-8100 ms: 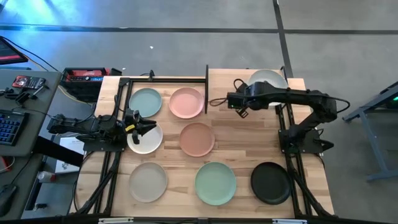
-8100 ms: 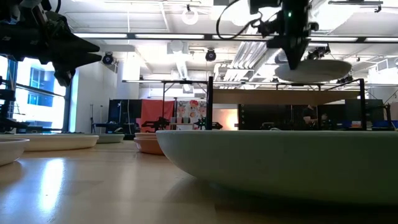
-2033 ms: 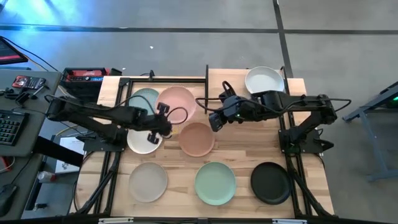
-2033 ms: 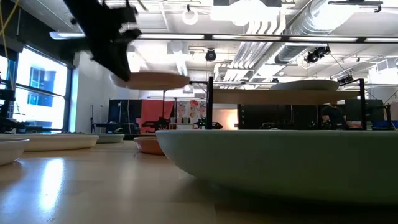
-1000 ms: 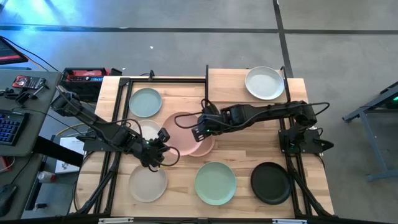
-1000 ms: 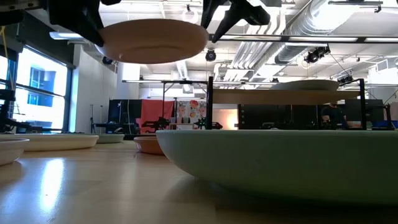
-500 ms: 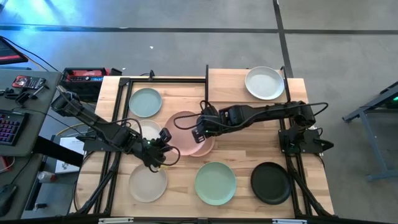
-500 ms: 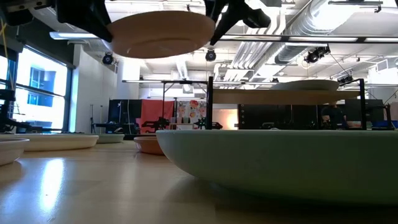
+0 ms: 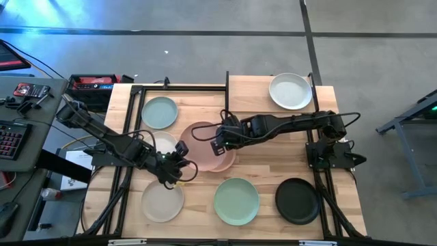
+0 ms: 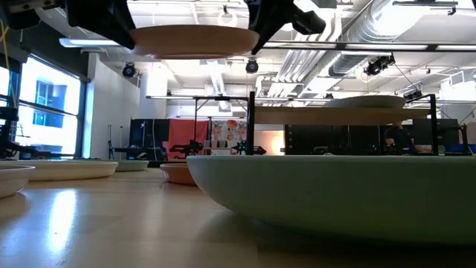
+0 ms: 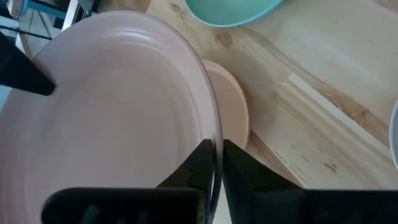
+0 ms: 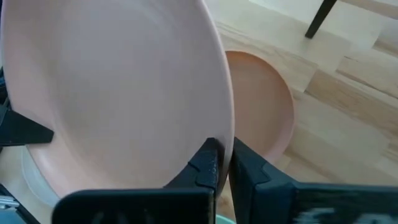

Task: Place and stack plates onto a shelf
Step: Stack the light brown plate on top of the white plate on the shelf

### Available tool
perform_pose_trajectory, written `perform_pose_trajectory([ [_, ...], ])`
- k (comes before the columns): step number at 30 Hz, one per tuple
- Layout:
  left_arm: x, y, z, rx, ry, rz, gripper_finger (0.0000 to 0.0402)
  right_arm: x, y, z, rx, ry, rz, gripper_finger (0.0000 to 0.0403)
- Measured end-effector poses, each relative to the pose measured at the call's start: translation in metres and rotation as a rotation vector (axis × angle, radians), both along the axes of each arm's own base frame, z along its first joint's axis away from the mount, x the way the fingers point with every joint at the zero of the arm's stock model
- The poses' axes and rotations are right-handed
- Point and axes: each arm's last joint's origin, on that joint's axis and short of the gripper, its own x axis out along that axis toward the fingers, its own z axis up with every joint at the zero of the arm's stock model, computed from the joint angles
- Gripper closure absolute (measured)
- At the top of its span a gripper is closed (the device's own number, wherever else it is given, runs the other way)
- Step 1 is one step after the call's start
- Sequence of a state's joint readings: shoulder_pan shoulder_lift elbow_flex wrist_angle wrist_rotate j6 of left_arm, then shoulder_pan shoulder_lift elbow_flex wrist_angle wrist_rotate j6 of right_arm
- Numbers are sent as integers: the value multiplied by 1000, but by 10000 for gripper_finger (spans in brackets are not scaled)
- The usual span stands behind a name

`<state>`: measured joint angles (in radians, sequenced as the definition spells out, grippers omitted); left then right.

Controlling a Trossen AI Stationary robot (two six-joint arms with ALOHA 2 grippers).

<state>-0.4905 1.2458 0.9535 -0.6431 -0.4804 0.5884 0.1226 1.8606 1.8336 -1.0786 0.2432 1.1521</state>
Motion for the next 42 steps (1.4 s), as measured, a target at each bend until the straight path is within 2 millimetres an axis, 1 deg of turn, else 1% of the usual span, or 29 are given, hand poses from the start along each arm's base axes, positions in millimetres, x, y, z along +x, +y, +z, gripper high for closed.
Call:
perform_pose_trajectory([
  [5, 3, -2, -4, -13, 6, 21, 371, -1, 0, 0, 2, 12, -2, 402],
  [11, 8, -3, -12, -95, 14, 130, 338, -5, -2, -2, 17, 52, -18, 403],
  [15, 10, -3, -13, -147, -12, 200, 317, -7, -3, -3, 15, 76, -20, 402],
  [19, 9, -2, -5, -198, -78, 252, 308, -13, -5, -5, 11, 146, -37, 402],
  [23, 6, 0, 9, -260, -173, 263, 308, -21, -8, -7, 1, 225, -43, 402],
  [26, 3, 2, 20, -297, -239, 254, 310, -29, -11, -5, -11, 280, -32, 402],
  [29, 1, 3, 29, -319, -295, 239, 309, -40, -16, 5, -20, 308, -21, 402],
  [34, -3, 7, 39, -285, -367, 242, 311, -64, -31, 30, -72, 290, -13, 402],
  [38, -2, 15, 41, -228, -397, 300, 311, -88, -51, 53, -126, 261, -5, 402],
  [42, 0, 24, 41, -201, -411, 354, 311, -114, -76, 73, -182, 231, -41, 402],
])
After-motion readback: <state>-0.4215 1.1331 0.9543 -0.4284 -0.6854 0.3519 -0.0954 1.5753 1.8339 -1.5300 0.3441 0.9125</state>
